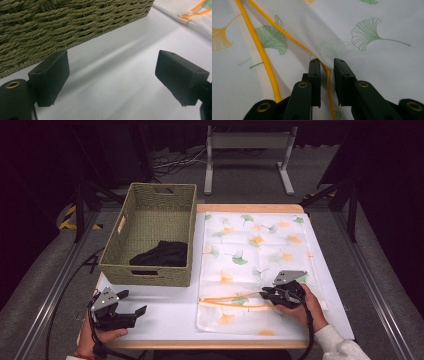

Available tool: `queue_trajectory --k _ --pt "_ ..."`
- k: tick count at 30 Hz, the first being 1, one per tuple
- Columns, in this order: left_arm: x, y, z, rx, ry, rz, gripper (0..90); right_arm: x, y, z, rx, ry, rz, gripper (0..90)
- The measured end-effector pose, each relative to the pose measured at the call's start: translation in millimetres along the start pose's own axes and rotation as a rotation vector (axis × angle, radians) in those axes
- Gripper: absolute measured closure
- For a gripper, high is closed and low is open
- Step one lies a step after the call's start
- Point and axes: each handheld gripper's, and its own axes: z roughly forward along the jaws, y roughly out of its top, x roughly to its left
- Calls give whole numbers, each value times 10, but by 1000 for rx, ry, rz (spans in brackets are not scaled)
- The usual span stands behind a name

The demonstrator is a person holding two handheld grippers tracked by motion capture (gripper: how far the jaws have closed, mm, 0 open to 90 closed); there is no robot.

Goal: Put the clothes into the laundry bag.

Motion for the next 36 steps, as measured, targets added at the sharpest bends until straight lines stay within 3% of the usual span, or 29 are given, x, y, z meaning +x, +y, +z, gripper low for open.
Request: queue_trajectory --k 3,6,12,20,25,29,36 --pt "-13 1 2 4 -1 2 132 65 38 -51 -16 -64 -60 827" --pt "-11 10 -6 -11 -23 -20 132 87 93 -129 -58 -80 -68 871" --pt "-40 32 -28 -32 -12 -6 136 86 155 -225 -83 -91 -85 879" --pt "-30 39 29 -2 -8 23 130 127 272 -325 -134 -129 -102 883" --pt "-19 37 46 3 -8 16 130 133 299 -349 -148 -140 -98 887" --pt "-23 38 61 9 -22 27 129 168 342 -367 -172 -152 -123 889" --pt "-8 19 51 5 -30 7 128 191 445 -390 -199 -170 -145 889"
